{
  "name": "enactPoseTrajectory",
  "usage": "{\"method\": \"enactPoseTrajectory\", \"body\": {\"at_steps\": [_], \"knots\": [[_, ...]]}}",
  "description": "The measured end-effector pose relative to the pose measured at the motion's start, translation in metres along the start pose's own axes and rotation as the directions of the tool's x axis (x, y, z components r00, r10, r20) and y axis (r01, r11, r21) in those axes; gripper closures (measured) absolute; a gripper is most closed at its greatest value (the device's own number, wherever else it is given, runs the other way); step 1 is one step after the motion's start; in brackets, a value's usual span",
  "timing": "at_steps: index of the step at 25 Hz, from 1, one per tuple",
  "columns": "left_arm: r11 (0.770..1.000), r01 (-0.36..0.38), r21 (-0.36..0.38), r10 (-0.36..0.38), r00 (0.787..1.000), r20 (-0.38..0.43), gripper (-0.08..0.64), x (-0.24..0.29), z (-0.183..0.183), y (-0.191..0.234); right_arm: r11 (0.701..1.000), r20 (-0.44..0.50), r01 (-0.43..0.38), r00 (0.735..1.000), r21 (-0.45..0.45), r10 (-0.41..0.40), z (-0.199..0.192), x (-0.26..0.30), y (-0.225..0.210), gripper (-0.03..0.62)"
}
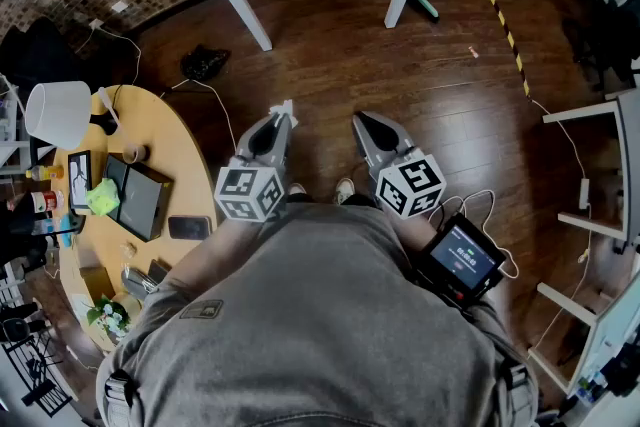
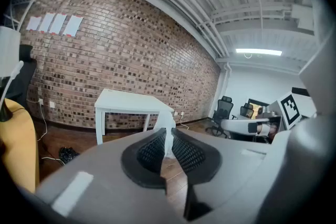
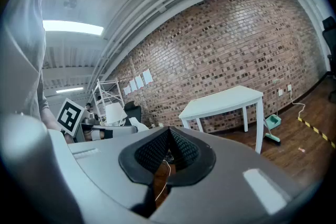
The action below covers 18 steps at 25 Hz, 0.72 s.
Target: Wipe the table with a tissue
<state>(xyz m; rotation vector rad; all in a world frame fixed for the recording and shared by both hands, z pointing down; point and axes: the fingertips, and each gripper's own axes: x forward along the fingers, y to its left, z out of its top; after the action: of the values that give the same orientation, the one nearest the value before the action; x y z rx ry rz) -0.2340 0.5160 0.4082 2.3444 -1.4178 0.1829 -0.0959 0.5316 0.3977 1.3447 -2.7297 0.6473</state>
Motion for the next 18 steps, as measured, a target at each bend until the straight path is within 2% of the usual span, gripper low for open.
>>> {"method": "enactPoseTrajectory", "body": {"at_steps": [8, 18], "knots": [[1.000, -0.019, 0.000, 0.019, 1.000, 0.011, 0.528, 0.024, 0.014, -0.008, 1.000, 0.005, 0.003, 1.000, 0.005, -0.003, 0.014, 0.001, -0.031, 0.580], [0.999, -0.024, -0.022, 0.024, 1.000, 0.016, 0.528, 0.088, 0.039, 0.038, 0.999, -0.008, 0.036, 0.999, 0.012, -0.036, 0.033, 0.062, -0.076, 0.580]]}}
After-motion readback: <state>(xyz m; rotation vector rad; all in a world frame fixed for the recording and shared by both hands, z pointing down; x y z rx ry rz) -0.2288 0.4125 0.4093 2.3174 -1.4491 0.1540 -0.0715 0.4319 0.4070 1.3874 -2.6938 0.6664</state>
